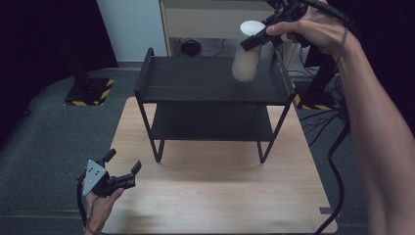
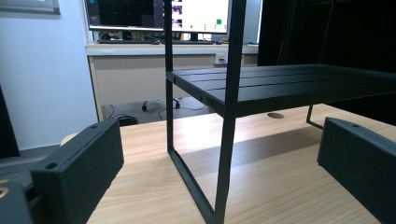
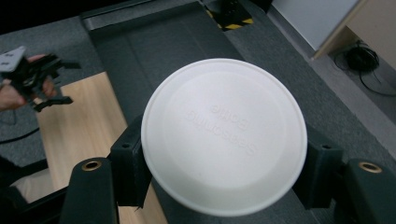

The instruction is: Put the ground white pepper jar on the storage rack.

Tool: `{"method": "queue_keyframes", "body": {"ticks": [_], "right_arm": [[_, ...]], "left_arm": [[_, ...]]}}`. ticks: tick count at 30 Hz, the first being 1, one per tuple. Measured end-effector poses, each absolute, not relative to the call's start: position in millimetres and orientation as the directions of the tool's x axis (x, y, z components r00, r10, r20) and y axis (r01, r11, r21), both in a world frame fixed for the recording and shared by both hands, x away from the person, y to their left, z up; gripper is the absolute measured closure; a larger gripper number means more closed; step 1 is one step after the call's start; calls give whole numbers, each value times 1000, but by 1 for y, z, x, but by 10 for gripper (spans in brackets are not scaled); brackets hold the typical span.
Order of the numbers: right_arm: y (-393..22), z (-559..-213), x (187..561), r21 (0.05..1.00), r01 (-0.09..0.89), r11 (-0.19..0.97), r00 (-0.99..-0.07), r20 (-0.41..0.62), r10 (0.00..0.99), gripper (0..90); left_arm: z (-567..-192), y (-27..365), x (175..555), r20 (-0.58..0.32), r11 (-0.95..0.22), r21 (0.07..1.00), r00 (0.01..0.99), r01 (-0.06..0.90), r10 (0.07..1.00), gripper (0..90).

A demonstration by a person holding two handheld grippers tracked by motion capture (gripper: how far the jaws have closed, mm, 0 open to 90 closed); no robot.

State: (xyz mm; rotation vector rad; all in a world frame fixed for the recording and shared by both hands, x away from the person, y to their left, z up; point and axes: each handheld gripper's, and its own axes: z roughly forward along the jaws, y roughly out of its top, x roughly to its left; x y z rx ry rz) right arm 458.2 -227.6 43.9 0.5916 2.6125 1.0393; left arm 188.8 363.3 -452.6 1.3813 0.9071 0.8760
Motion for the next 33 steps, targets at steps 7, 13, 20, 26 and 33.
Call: {"method": "queue_keyframes", "body": {"ticks": [7, 13, 20, 26, 33], "right_arm": [[-223, 33, 469, 708, 327, 626, -827, -106, 551, 337], [-226, 22, 479, 722, 360, 590, -801, -85, 593, 337], [-223, 15, 488, 717, 384, 582, -785, -79, 614, 337], [-221, 11, 494, 707, 389, 590, -785, -81, 614, 337], [-222, 8, 497, 699, 396, 595, -786, -76, 613, 336]], "left_arm": [[-453, 363, 189, -13, 7, 1000, 416, 17, 909, 0], [-453, 363, 190, -12, 4, 1000, 416, 20, 909, 0], [-453, 363, 190, -14, 6, 1000, 417, 20, 909, 0], [-453, 364, 190, -15, 9, 1000, 416, 17, 909, 0], [-453, 364, 190, -13, 7, 1000, 418, 17, 908, 1]]}}
